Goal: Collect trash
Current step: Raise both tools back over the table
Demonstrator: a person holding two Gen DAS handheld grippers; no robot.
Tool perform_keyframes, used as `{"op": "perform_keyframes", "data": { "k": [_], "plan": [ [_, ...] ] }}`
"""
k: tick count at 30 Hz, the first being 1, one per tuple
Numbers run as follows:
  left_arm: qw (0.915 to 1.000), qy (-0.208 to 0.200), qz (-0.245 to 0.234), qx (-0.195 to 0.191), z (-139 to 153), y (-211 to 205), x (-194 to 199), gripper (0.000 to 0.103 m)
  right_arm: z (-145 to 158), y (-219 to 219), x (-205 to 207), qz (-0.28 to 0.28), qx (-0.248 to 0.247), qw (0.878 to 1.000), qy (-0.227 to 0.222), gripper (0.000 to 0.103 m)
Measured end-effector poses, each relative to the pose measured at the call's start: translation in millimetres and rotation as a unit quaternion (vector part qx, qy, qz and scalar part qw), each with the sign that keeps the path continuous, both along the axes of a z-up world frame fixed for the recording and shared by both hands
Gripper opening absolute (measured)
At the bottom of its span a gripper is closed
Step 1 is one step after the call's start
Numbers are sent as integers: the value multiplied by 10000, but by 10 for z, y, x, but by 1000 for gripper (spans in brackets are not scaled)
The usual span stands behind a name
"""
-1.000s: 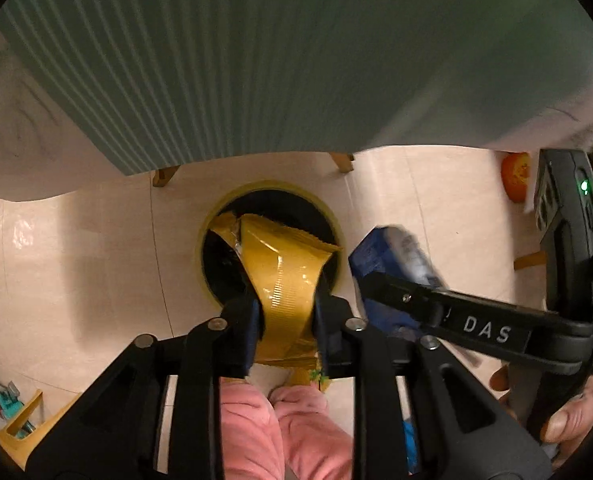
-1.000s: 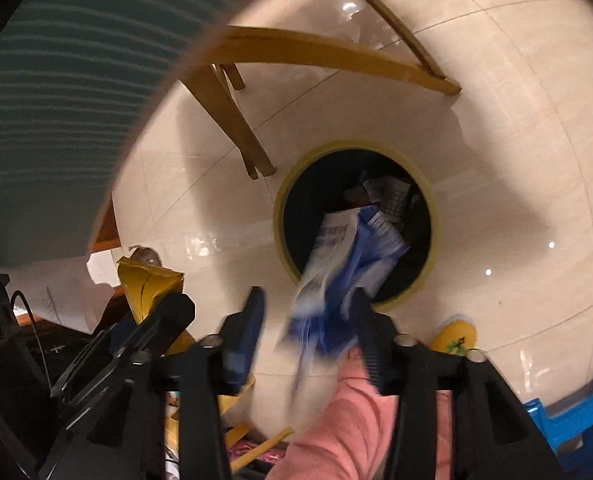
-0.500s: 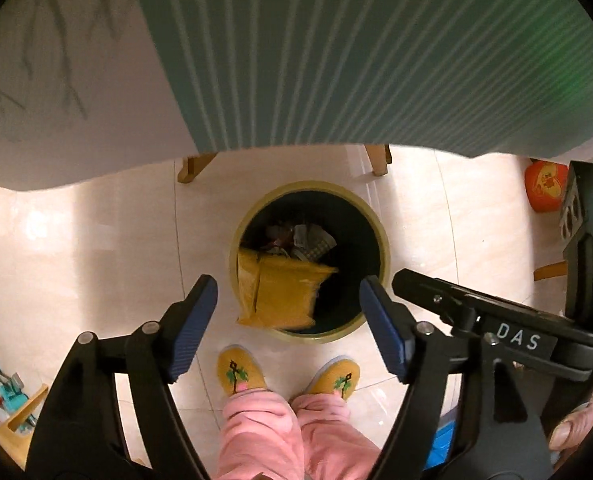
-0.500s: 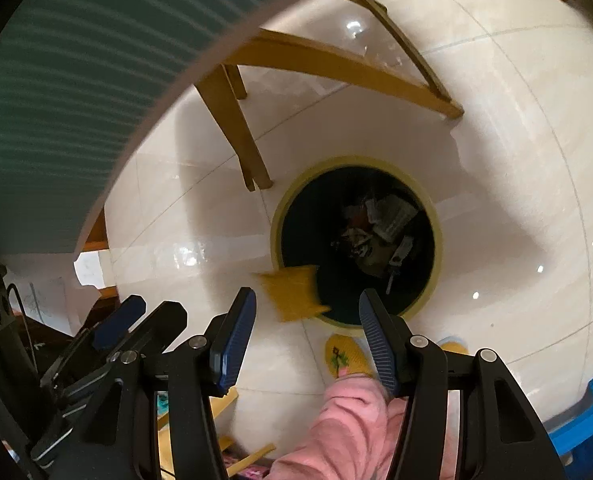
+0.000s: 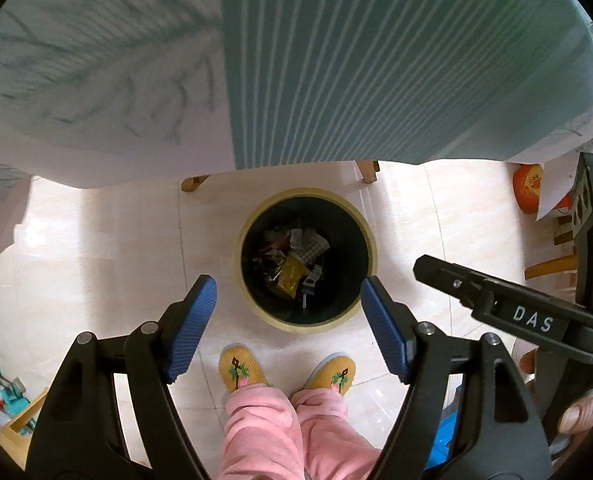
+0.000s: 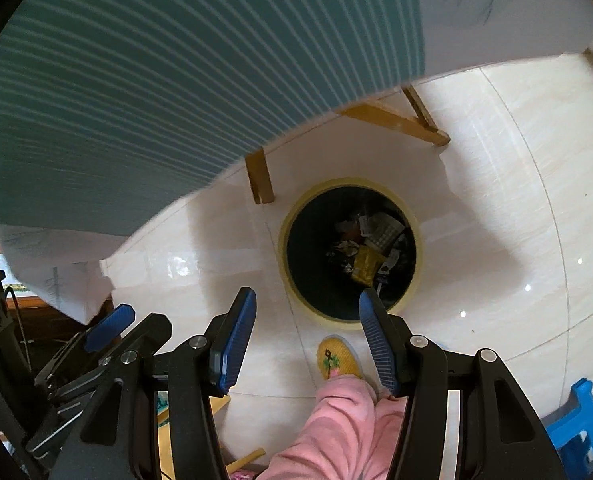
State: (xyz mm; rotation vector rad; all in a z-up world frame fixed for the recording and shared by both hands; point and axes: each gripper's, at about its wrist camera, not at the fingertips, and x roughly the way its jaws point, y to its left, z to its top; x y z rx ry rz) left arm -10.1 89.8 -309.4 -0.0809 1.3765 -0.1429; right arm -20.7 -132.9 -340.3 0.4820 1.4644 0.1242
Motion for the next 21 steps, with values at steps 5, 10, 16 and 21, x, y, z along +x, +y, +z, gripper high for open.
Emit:
{"op": "perform_keyframes", "data": {
  "k": [5,10,16,21],
  "plan": [
    [9999,-150,34,-22,533,43,-81,72,604,-63,-71,4,32,9998,-192,55],
    [9991,-422,83,-21,1210,41,-118,72,1340,-113,-129,70,135,9986,-506,55],
    [9964,-842,60,-56,2031,-25,-86,72,2110,-95,-124,187,142,9946,-1013,55],
    [9934,-1135,-31,-163,2581,-104,27,72,2673,-66,-45,112,148,9909,-1330,55]
  ]
}}
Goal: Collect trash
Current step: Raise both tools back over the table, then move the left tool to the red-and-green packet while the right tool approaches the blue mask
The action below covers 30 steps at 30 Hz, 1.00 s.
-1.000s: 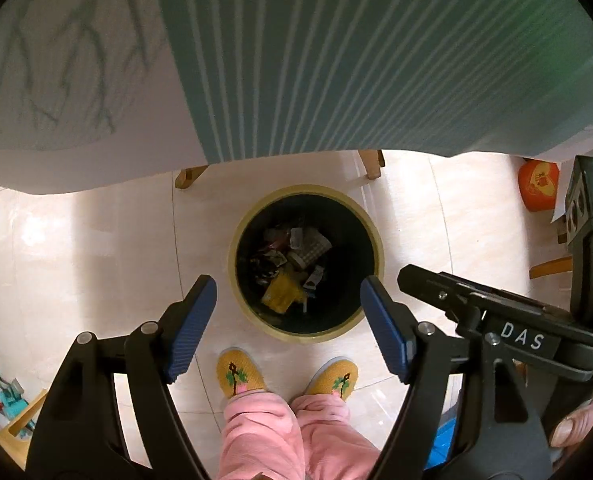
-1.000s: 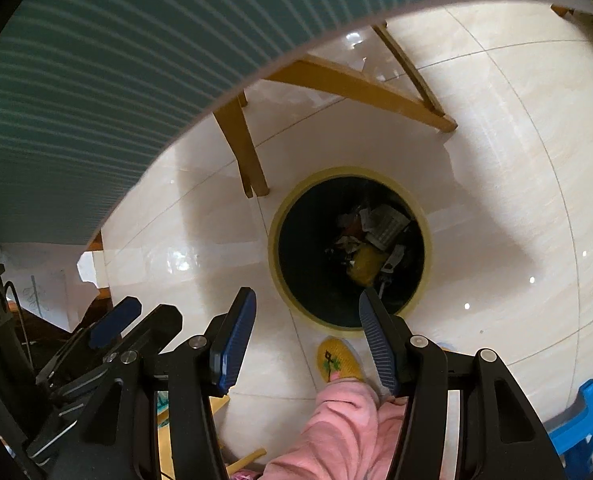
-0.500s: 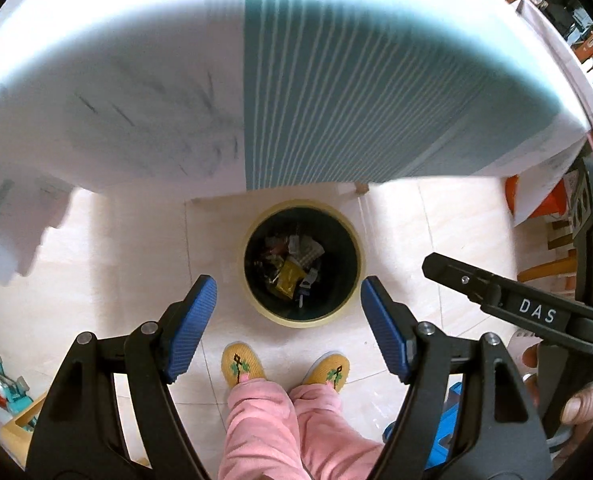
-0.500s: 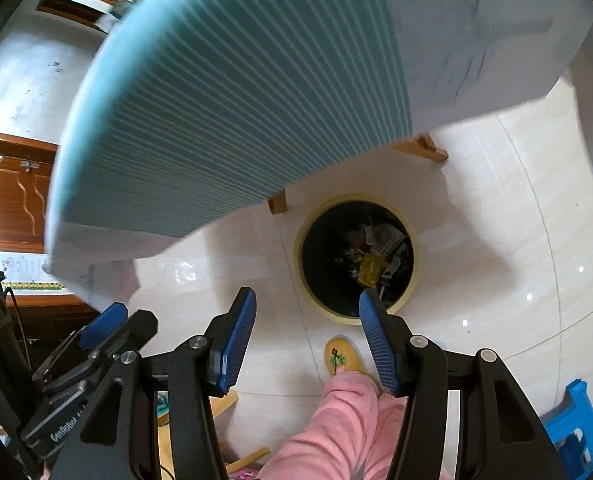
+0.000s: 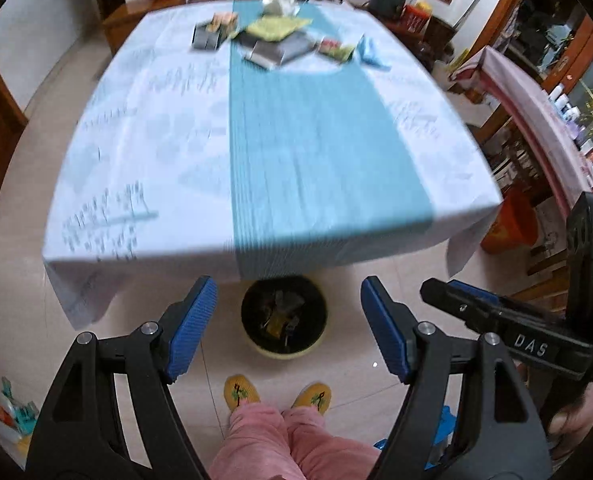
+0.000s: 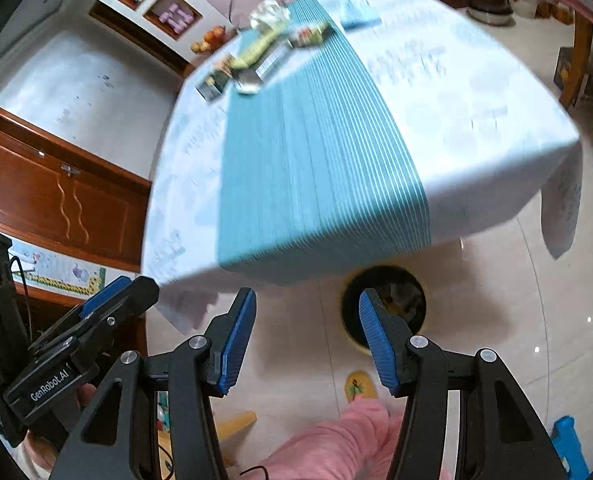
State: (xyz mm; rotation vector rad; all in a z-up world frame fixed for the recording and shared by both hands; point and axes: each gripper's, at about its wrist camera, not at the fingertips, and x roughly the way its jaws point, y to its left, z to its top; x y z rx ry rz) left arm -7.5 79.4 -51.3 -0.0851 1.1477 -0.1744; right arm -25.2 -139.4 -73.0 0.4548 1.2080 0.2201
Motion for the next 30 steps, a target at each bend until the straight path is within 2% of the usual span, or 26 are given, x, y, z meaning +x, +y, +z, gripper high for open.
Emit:
{"op": "perform_keyframes", "data": {
  "k": [5,7,13,22,26,30],
  "plan": [
    [9993,-319,-177,-128,486,-8,191,72,518,55,157,-112,-136,9990,-400,55],
    [9985,-447,-243,-205,722,13,266,72,657,83,214,-214,-170,9981,-556,55],
    [9935,-953,-547,-284,1183,105,544,72,1054,160,443,-564,-302,9934,-947,55],
    [9843,-1413,-994,-348,1528,130,996,72,1389,244,787,-1019,-627,9840,-1319,55],
    [9834,-1419,-1072,-371,1575,85,1190,72,1429,226,982,-1023,-744,9827,-1355,55],
    [9846,-1378,-983,-433,1558,32,1397,72,1341,144,1257,-920,-816,9839,-1295,55]
  ]
}}
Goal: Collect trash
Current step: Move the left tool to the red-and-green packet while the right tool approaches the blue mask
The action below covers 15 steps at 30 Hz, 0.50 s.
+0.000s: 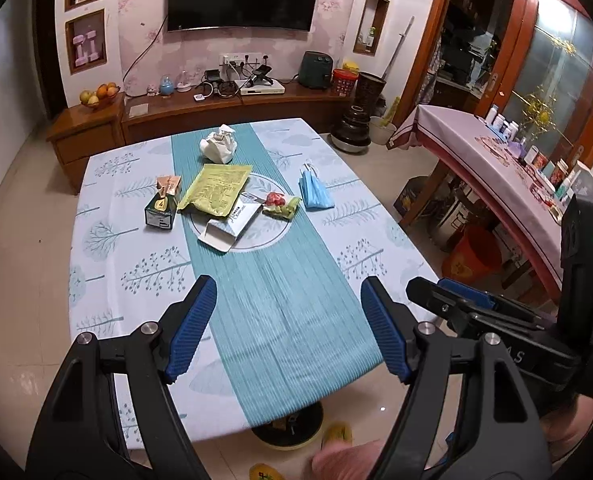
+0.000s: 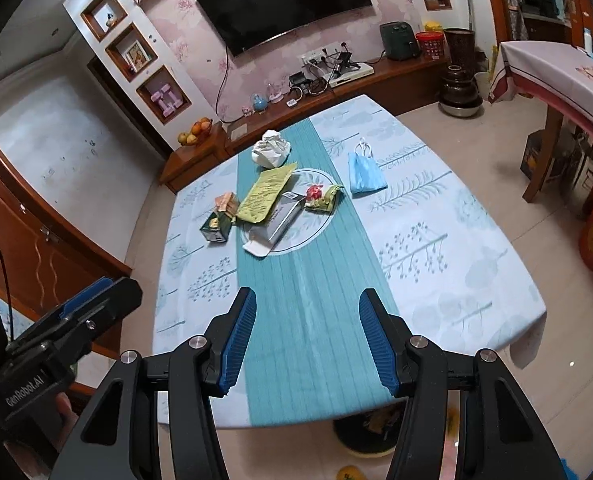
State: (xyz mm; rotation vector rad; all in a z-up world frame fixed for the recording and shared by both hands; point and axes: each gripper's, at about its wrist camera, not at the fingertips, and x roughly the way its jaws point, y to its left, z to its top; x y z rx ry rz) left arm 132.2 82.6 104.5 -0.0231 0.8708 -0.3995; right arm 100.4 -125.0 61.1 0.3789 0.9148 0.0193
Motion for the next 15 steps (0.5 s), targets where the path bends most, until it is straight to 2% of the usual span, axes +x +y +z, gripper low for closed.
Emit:
{"op": "perform_keyframes", "data": {
  "k": [4,10,15],
  "plan": [
    [9997,180,165,-32,-133,-81,281,72,-188,-186,414,147,49,9998,145,55],
    [9966,525,624,103,-469,-295,939,72,-554,-591,1205,503,154,9972,538,55],
    [9864,1166,1161,-3,-860,-534,1598,72,-813,-985,1904,799,207,9929,860,55]
  ]
}}
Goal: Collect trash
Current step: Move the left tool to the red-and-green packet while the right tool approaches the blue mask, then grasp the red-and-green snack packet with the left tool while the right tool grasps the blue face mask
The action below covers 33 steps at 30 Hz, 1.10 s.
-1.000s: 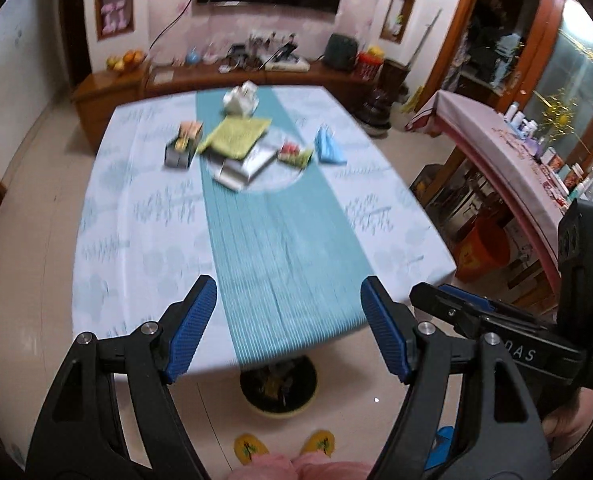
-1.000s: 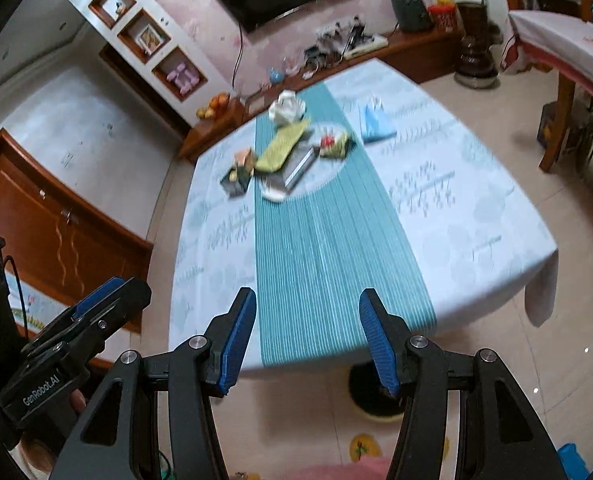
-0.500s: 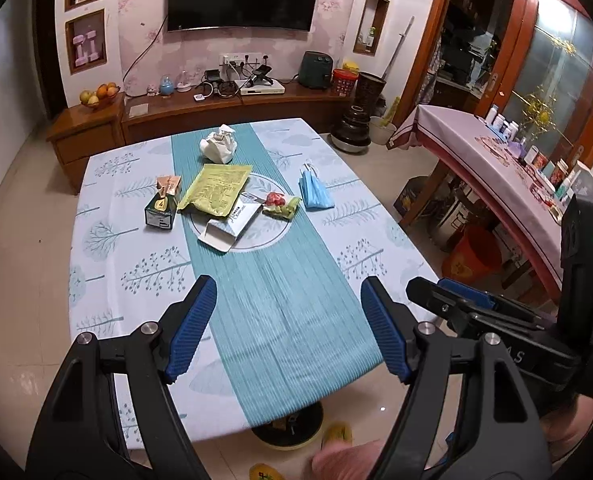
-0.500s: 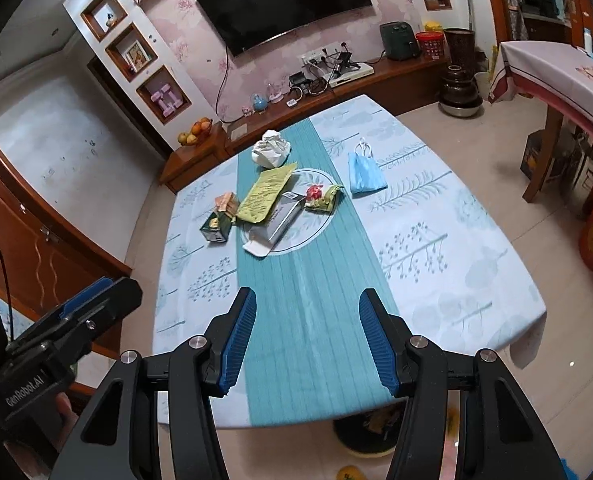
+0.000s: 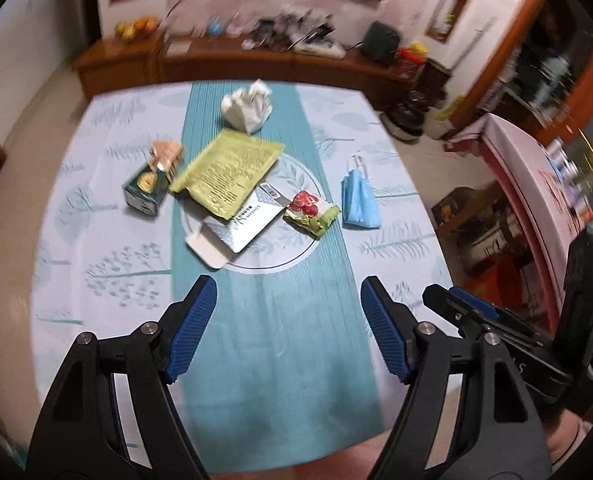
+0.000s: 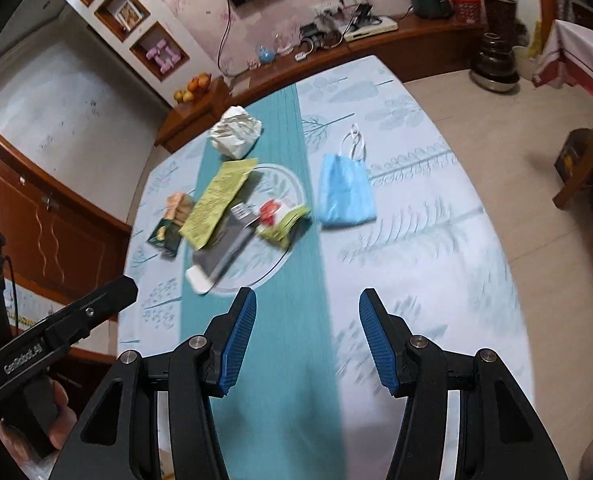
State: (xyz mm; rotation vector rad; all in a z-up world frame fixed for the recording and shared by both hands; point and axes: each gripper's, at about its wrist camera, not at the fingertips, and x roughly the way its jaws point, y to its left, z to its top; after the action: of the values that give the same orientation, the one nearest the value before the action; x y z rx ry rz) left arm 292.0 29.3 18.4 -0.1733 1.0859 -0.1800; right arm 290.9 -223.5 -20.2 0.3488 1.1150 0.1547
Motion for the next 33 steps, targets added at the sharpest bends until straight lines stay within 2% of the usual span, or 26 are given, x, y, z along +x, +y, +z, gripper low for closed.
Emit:
{"op": "perform_keyframes", "data": {
  "k": [7,11,17,24,29,31,33],
  "plan": [
    [9954,605,732,-161,-595,-341,791,72,-437,-412,919,264,61,9992,293,55],
    [9897,888,1095,-236,-910,-480,1178,72,-633,-485,1277,341,135,9987,358,55],
    [9798,1317,1503,-38,-1320,-653,1573,72,-814,-477,1545,526,217,9973,474,55],
    [9702,1663,1730,341,-1665,-815,1735,71,-975,-404,1613,763,167,9951,609,55],
    [9679,1830,1704,235,-1811,-880,1795,55,-1063,-356,1654,837,191,9937,718,55],
    [9692,1754,1719,150,-1810,-869,1779,49,-1078,-322,1668,864,200,9933,738,55],
    [9710,1700,1682,76,-1800,-854,1761,38,-1095,-274,1695,901,198,9929,752,55]
  ]
}}
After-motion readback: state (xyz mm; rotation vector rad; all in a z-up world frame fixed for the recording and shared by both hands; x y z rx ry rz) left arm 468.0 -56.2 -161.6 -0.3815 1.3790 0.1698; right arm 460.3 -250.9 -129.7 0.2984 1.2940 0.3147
